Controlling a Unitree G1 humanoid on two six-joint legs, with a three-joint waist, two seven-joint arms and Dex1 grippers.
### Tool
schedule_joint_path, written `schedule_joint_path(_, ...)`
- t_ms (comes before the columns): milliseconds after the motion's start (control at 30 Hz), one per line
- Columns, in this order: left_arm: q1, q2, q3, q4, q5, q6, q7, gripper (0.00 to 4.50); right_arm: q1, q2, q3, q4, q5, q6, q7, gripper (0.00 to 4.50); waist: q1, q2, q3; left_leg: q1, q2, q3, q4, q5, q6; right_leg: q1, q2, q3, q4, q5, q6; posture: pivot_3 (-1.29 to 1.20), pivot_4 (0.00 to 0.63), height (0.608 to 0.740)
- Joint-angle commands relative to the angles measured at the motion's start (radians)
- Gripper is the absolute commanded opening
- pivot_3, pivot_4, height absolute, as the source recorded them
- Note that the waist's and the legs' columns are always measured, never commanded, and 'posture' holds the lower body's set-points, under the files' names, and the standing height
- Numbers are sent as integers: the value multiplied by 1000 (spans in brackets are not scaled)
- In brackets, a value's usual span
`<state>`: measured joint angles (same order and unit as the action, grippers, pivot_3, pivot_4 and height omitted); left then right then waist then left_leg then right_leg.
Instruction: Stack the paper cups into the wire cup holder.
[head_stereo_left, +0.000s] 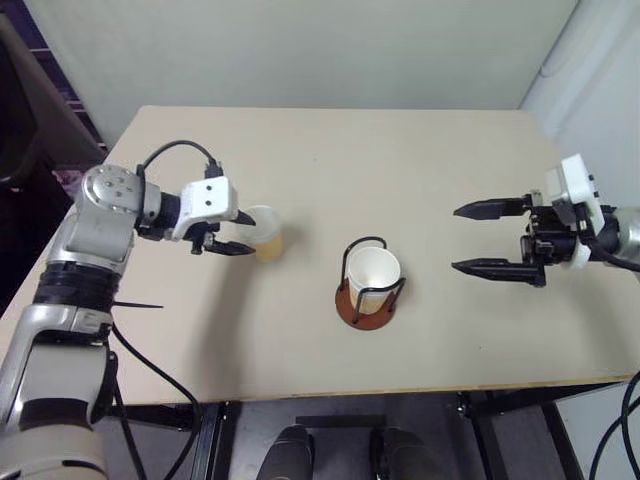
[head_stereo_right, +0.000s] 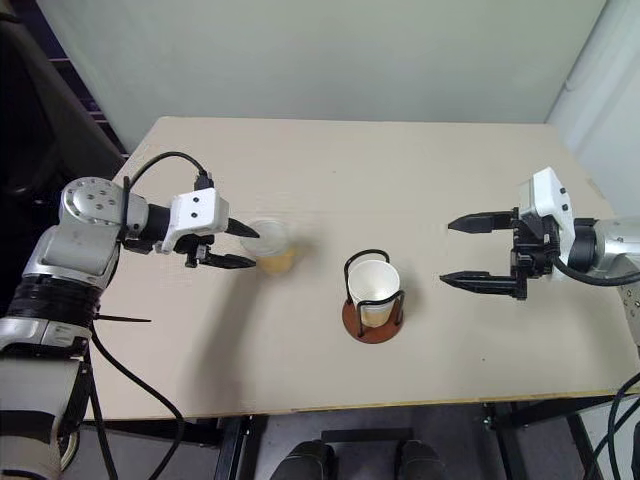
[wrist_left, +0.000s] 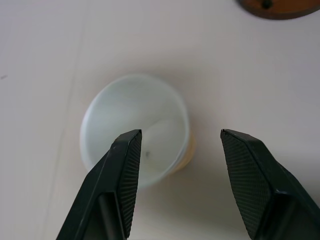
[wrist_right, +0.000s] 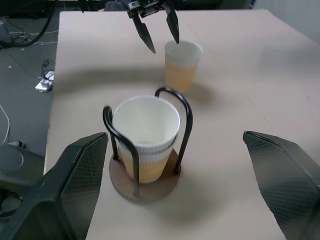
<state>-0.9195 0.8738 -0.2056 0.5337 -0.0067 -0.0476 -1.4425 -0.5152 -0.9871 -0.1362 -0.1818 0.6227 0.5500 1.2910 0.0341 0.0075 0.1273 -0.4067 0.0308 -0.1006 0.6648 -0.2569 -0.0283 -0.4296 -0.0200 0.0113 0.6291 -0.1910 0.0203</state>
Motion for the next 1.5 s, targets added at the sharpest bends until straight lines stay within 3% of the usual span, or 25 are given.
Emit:
schedule_joint_path(33,-50,-11,-13,56,45,-47,12,2675,16,-28,-60,-57,16,8,-21,4500,-1,0,0,0,0,0,0,0,0,0,0,0,0,0,0,0,150,740)
schedule_joint_path(133,-75,-31,-41,118,87,-89,23,2675,39,-37,-79,-80,23,19,-39,4500,-1,0,0,0,0,0,1,0,0,0,0,0,0,0,0,0,150,740)
schedule_joint_path(200,-90,-42,-52,150,108,-112,30,2326,53,-41,-93,-94,28,27,-46,4500,-1,0,0,0,0,0,1,0,0,0,0,0,0,1,1,0,150,740)
schedule_joint_path(433,-127,-70,-38,193,96,-137,2,36,80,-47,-116,-119,46,41,-63,4500,-1,0,0,-1,0,0,1,0,0,0,0,0,0,1,1,0,150,740)
schedule_joint_path(600,-148,-57,31,92,-38,-83,-115,36,91,-62,-134,-122,75,45,-32,4500,-1,0,0,-3,0,1,1,0,0,-1,1,0,-1,1,1,0,150,740)
schedule_joint_path(733,-193,-66,99,-92,-246,68,-171,36,82,-78,-145,-97,64,31,-28,4500,1,0,0,-5,0,1,3,2,-3,-2,1,0,-2,2,3,0,150,740)
schedule_joint_path(900,-300,-153,149,-313,-478,244,-172,36,106,-109,-182,-97,65,29,-17,4500,9,0,0,-9,-1,2,6,3,-4,-3,0,0,-3,2,4,0,150,740)
schedule_joint_path(1300,-221,-115,-153,-455,-539,150,-172,36,242,-150,-315,-147,75,55,-28,4500,-2,2,-1,-1,-1,10,8,-2,6,0,2,13,-1,4,10,0,150,740)
schedule_joint_path(1500,-219,-109,-246,-437,-497,71,-172,36,275,-144,-344,-179,81,67,-55,4500,-3,2,-1,1,-1,12,10,-3,8,2,2,16,-2,4,11,0,150,740)
